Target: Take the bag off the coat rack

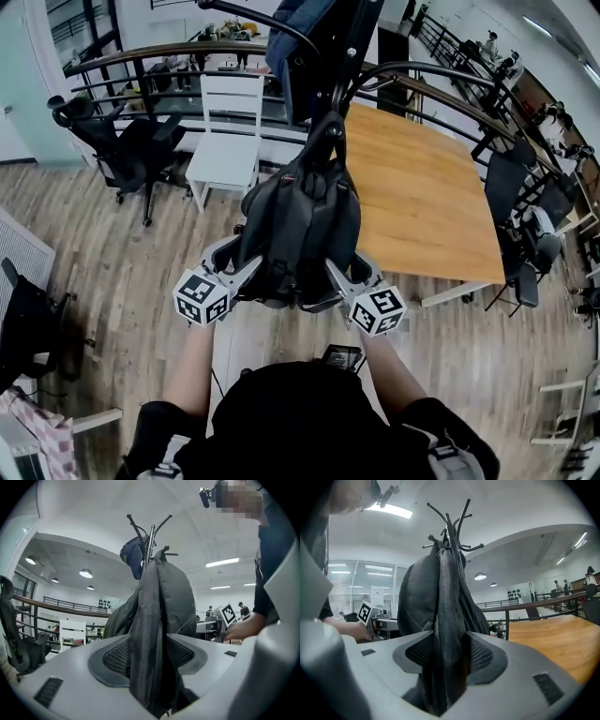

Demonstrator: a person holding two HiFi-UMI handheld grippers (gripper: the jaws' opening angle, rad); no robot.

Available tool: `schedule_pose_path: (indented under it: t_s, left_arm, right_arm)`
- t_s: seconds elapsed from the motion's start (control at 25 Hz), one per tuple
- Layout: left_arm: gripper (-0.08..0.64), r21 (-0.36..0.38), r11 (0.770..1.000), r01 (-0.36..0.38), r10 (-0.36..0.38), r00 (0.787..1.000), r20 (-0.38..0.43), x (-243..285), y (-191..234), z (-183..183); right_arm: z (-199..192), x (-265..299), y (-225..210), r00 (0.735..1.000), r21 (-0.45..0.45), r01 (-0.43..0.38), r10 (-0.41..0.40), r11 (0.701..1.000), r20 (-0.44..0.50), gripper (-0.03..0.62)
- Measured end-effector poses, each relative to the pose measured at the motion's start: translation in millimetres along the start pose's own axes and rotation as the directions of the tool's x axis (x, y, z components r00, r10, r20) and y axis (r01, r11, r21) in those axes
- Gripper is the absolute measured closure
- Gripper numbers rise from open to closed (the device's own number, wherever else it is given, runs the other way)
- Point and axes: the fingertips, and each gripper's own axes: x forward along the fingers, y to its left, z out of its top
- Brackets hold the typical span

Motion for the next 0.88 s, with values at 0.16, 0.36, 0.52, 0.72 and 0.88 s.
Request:
schedule_pose_path:
  t_s: [0.16,0.36,0.52,0.72,0.88]
  left_arm:
    - [0.357,-0.010,1.000,-0.015,0.016,1.000,0.007,0,-1,0]
    - [0.376,-0.008,0.999,-0.033,0.033,0.999,0.027,0,-1,2]
    - [0.382,-0.016,1.000,-0.011,0.012,0.998,0.063,4,-5,2]
    - [0.400,0.075,0.997,0.021,-0.032,0.988,0.152,-5,-8,0]
    - [0.426,0.190,0.981,0.041,-0.073,0.984,0.164,-9,-11,-1]
  right_arm:
    - [-1,0,2,1.000,0.005,-0.005,0.005,1.000,-0.001,0.390]
    - [1,0,6,1.000,-0.027,0.016,-0.016,0.999,0.005,0.416]
    - [3,2,8,0.999,-0.055,0.037,-0.035,0.998,0.038,0.446]
    - [0,5,13,0.998,-0.041,0.009,-0.007,0.999,0.064,0.443]
    - [-1,5,13,0.999,-0.020,-0.016,0.017,1.000,0.050,0.455]
